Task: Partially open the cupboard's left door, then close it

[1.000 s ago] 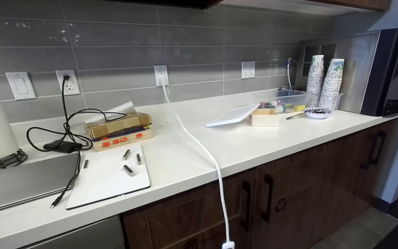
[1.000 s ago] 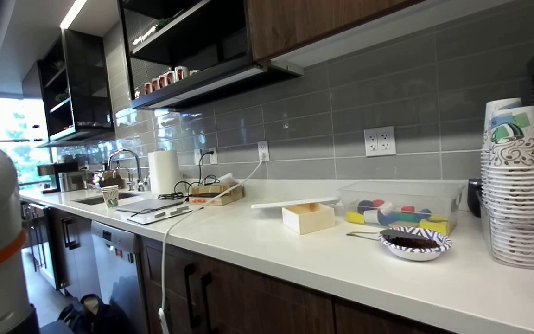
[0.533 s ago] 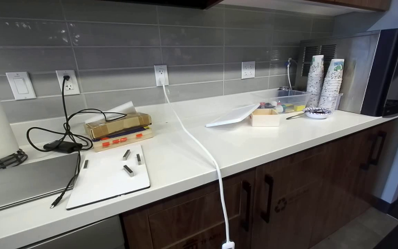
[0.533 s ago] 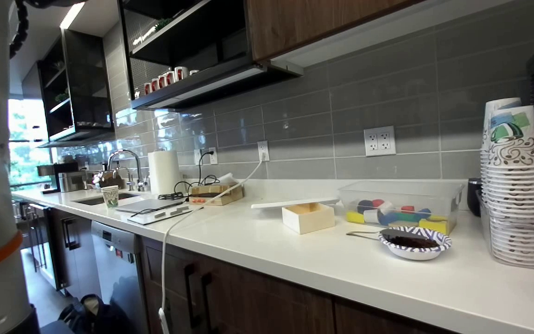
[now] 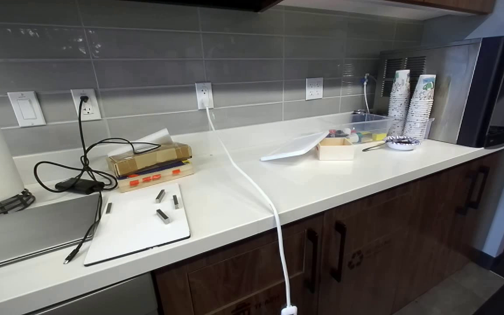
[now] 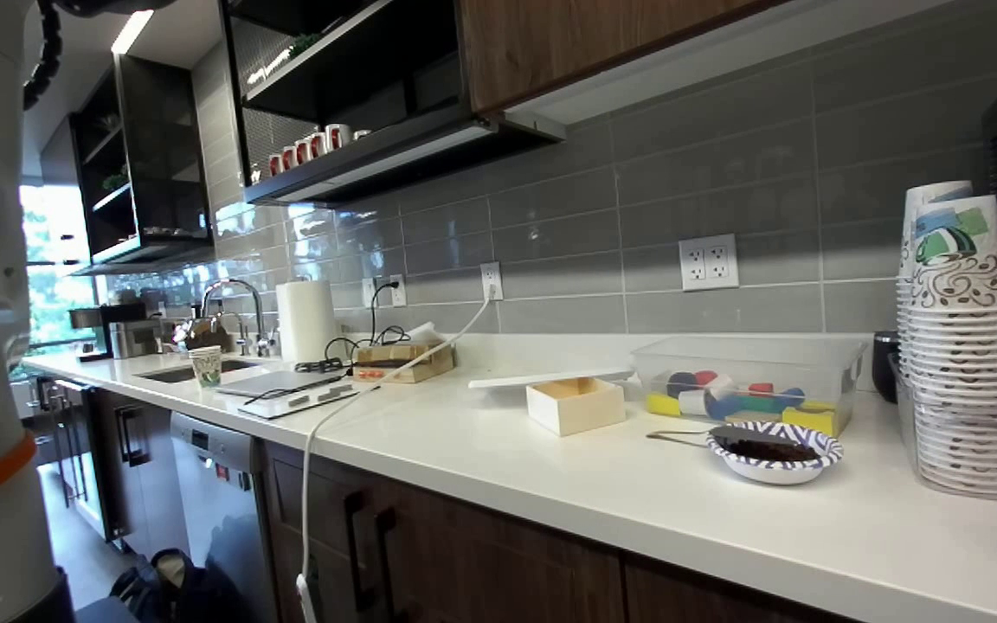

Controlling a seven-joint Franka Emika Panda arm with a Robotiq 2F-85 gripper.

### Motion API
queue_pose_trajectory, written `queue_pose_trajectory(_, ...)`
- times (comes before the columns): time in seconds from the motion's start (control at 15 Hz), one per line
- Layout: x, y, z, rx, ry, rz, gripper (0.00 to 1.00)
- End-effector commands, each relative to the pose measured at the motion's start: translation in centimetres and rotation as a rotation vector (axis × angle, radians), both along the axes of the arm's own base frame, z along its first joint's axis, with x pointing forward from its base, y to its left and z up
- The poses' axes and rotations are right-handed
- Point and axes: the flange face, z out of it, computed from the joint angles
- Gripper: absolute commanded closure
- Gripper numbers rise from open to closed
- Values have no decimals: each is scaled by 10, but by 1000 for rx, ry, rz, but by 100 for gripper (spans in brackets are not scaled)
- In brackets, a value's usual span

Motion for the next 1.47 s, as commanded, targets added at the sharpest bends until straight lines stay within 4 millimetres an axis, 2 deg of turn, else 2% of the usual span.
queue_pose_trajectory(0.0, 0, 0, 1, 0, 0, 0, 0)
queue_pose_trajectory(0.33, 27, -8, -4, 65, -37, -67, 0)
queue_pose_trajectory(0.73, 59, -19, 2, 120, -130, -220, 0)
queue_pose_trajectory(1.07, 92, -23, 4, 71, -193, -284, 0)
queue_pose_trajectory(1.4, 109, -30, 1, 7, -220, -307, 0)
